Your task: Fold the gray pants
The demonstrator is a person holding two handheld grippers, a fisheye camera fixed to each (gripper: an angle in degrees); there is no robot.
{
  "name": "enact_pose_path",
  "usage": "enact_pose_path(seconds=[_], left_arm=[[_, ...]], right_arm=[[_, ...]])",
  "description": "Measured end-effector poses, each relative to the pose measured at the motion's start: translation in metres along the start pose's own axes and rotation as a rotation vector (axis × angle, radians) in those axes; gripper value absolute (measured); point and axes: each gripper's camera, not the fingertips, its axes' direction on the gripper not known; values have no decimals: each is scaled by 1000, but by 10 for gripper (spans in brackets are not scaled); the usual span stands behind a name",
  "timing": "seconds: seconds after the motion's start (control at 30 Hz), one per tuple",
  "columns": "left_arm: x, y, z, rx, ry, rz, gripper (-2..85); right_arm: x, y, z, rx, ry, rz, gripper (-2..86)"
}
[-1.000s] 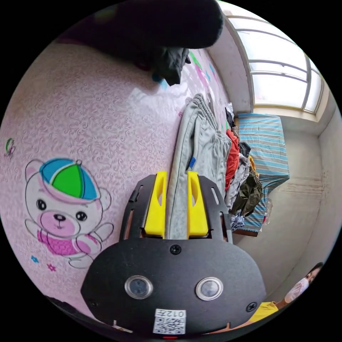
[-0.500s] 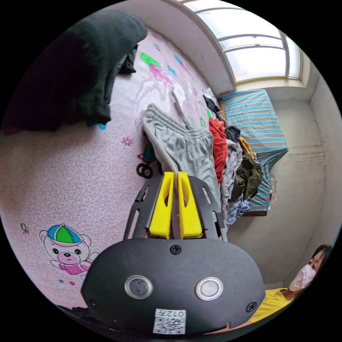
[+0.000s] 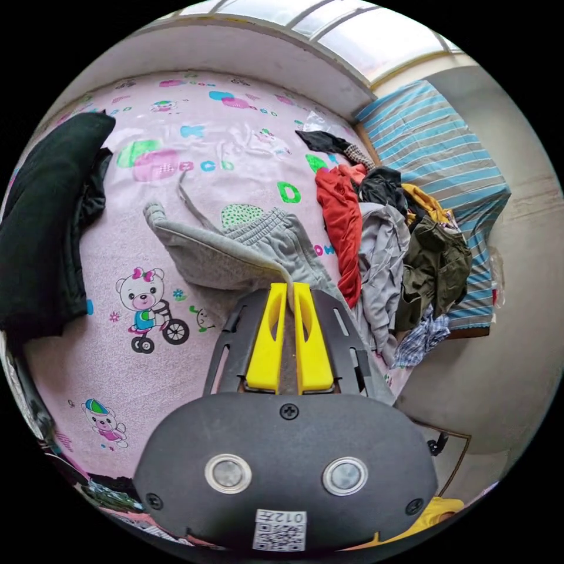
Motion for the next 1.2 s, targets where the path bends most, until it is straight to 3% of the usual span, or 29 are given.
enact_pose_path(seconds=[0.2,0.5,0.7,0.8,0.97,1.07,1.2], left_arm=[[117,-56,77,-57,-148,41,4],[233,-100,230,-233,-429,140,3],[237,-111,229,-242,-326,143,2],[238,-114,234,-236,-310,141,2],[241,-109,270,-222,-258,122,2],[246,-104,294,-263,-322,129,2],[242,-98,300,-228,-234,79,2]], right_arm=[[126,-7,-75,-15,-256,32,13],[261,-32,-96,-88,-271,179,10],[232,-26,-144,-112,-447,57,11],[221,-22,-178,-41,-426,16,11],[284,-22,-155,-70,-296,313,12],[294,-28,-136,-76,-261,351,13],[288,-25,-122,-49,-226,381,22]])
